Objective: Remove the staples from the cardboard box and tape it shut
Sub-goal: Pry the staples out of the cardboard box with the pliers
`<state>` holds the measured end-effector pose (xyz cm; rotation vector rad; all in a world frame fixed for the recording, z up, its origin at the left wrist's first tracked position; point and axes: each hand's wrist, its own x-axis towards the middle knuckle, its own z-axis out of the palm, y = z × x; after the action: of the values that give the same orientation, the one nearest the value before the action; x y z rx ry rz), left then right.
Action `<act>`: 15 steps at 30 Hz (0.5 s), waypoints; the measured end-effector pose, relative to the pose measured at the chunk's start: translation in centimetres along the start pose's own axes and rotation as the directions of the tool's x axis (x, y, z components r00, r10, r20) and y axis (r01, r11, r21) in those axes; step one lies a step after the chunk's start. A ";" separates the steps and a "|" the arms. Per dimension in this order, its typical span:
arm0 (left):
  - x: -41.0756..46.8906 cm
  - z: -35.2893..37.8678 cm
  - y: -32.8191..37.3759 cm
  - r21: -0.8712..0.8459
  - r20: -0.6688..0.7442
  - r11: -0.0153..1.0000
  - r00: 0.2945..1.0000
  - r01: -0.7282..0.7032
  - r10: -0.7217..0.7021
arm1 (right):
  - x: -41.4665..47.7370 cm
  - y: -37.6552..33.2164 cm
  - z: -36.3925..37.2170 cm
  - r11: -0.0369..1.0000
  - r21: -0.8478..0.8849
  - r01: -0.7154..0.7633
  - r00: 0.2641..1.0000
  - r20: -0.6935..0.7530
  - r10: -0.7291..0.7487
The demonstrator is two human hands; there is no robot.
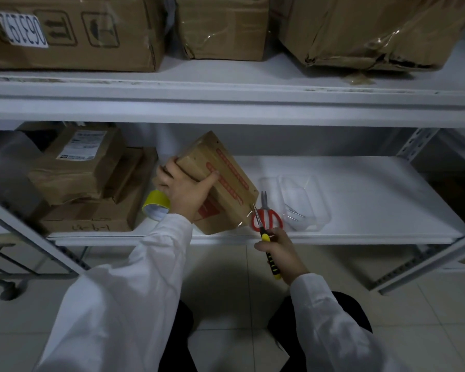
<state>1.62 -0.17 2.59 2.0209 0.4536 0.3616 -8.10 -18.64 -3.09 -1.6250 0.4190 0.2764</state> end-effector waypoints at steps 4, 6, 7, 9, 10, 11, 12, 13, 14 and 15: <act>0.0 -0.1 -0.2 -0.010 -0.004 0.999 0.999 0.036 -0.036 | 0.3 -0.1 -0.4 0.992 -0.116 0.048 0.998 -0.035 -0.052; 0.0 -0.2 -0.2 -0.003 -0.003 0.999 0.999 0.044 -0.044 | 0.3 -0.3 -0.9 0.988 -0.137 0.067 0.997 -0.026 -0.071; 0.1 -0.2 -0.2 0.003 -0.004 0.999 0.999 0.045 -0.045 | 0.2 -0.4 -1.1 0.986 -0.149 0.074 0.997 -0.016 -0.077; 0.0 -0.2 -0.1 0.015 -0.002 0.999 0.999 0.042 -0.042 | 0.1 -0.6 -1.7 0.982 -0.172 0.079 0.997 -0.001 -0.080; -0.1 -0.2 0.0 0.019 0.001 0.999 0.999 0.039 -0.039 | 0.1 -0.7 -2.0 0.980 -0.182 0.079 0.997 0.003 -0.080; -0.1 -0.2 0.0 0.022 0.001 0.999 0.999 0.038 -0.038 | 0.1 -0.7 -2.1 0.978 -0.195 0.079 0.997 0.009 -0.079; -0.3 -0.1 0.2 0.023 0.001 0.999 0.999 0.036 -0.036 | 0.1 -0.7 -2.3 0.974 -0.214 0.078 0.997 0.012 -0.077; -0.4 0.0 0.3 0.024 0.000 0.999 0.999 0.032 -0.032 | 0.0 -0.7 -2.3 0.970 -0.232 0.078 0.997 0.011 -0.078; -0.6 0.0 0.5 0.026 -0.002 0.999 1.000 0.025 -0.025 | -0.1 -0.7 -2.4 0.967 -0.243 0.080 0.997 0.005 -0.081; -0.8 0.1 0.6 0.029 -0.006 0.999 1.000 0.018 -0.017 | -0.1 -0.7 -2.5 0.966 -0.245 0.081 0.996 -0.002 -0.084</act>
<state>1.06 -0.84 3.06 2.0433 0.4826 0.3525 -8.04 -21.03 -2.18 -1.8824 0.3344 0.2631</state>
